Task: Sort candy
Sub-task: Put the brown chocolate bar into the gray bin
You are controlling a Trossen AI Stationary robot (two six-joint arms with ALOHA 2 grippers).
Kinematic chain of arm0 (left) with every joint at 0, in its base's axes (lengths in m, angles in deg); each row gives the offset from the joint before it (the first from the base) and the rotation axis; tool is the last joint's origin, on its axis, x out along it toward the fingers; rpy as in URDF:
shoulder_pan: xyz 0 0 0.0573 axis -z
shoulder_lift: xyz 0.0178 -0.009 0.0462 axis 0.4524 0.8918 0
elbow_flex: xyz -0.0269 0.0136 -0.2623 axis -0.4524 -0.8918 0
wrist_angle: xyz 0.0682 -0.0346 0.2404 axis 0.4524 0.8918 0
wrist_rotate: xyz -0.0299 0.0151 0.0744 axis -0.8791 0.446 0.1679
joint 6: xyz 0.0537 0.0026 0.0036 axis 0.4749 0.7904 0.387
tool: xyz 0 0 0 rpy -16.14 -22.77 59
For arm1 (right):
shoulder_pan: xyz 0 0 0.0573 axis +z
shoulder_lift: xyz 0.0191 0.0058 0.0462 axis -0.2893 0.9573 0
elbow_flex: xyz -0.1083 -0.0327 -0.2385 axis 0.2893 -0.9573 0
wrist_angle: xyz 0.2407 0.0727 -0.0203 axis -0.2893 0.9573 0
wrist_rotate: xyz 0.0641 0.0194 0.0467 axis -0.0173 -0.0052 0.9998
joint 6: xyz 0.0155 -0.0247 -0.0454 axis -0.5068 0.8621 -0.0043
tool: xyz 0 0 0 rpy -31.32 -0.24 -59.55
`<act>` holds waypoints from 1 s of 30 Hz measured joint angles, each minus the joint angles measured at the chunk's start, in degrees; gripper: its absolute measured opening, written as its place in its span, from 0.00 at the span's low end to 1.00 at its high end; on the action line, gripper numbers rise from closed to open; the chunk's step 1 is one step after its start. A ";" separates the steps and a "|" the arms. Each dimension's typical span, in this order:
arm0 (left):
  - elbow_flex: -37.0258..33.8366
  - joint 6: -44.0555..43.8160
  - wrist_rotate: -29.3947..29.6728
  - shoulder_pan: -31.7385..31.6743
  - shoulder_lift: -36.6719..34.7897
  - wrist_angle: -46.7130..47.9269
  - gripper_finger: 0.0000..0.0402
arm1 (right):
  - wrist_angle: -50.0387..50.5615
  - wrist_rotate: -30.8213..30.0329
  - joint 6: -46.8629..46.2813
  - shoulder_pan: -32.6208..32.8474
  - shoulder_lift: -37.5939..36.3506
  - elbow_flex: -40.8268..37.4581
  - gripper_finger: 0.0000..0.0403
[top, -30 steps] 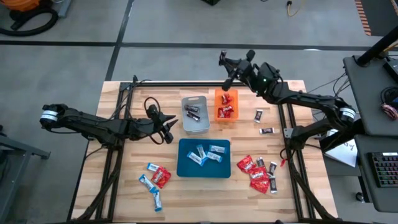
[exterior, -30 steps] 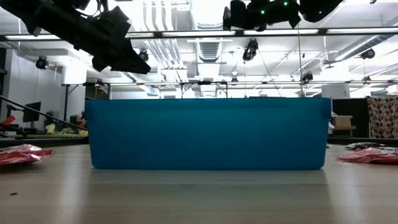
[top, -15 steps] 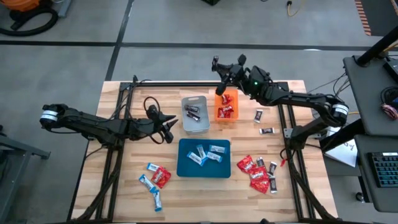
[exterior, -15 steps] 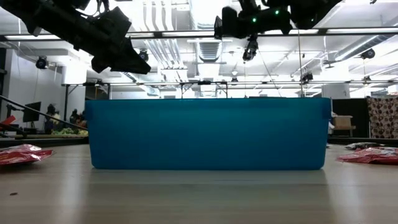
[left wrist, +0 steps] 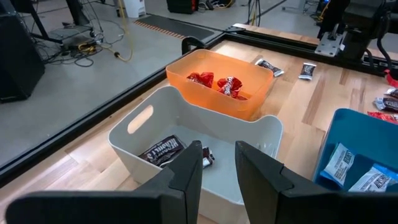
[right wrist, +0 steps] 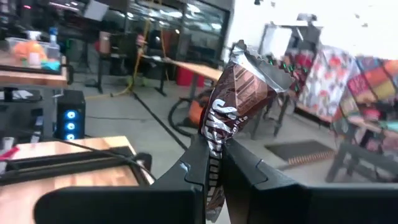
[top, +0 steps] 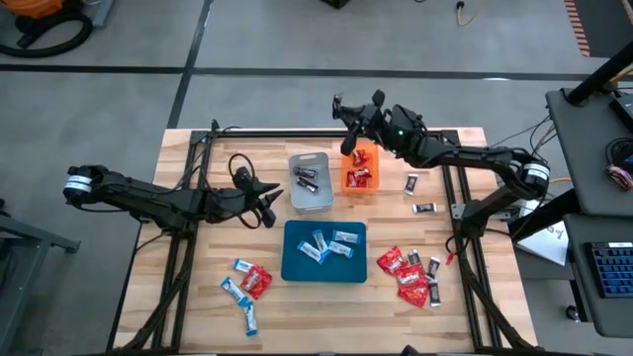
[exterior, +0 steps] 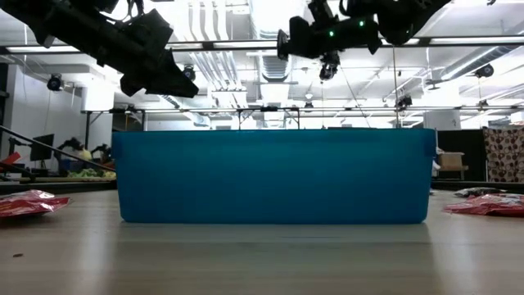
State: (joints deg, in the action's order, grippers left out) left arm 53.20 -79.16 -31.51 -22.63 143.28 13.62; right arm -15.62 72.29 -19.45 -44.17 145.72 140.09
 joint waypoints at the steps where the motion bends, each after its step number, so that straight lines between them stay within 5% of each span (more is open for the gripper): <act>1: 0.00 0.00 0.00 0.00 0.00 0.00 0.20 | 0.00 -0.17 -0.02 0.09 0.12 0.06 0.06; 5: 0.00 -0.02 0.00 0.00 0.00 -0.01 0.20 | 3.08 2.41 -3.09 -0.07 0.52 -0.01 0.06; 12: 0.00 -0.17 0.00 0.02 0.00 0.00 0.20 | 8.58 21.50 -12.07 1.97 3.66 -0.11 0.06; 18: 0.83 -0.28 -0.04 0.15 -0.34 2.25 0.20 | 9.34 16.39 -13.00 7.32 12.72 -0.18 0.06; 23: 6.54 -4.27 -0.78 0.96 -1.40 17.53 0.20 | 10.91 12.42 -14.37 8.11 16.79 -0.20 0.06; 30: 15.53 -9.09 -13.38 1.36 -0.77 34.64 0.20 | 12.31 12.83 -15.41 8.28 18.37 -0.22 0.20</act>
State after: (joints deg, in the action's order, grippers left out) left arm 68.73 -88.25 -44.88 -21.27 142.50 48.26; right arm -3.30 85.12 -34.86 -35.88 164.09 139.87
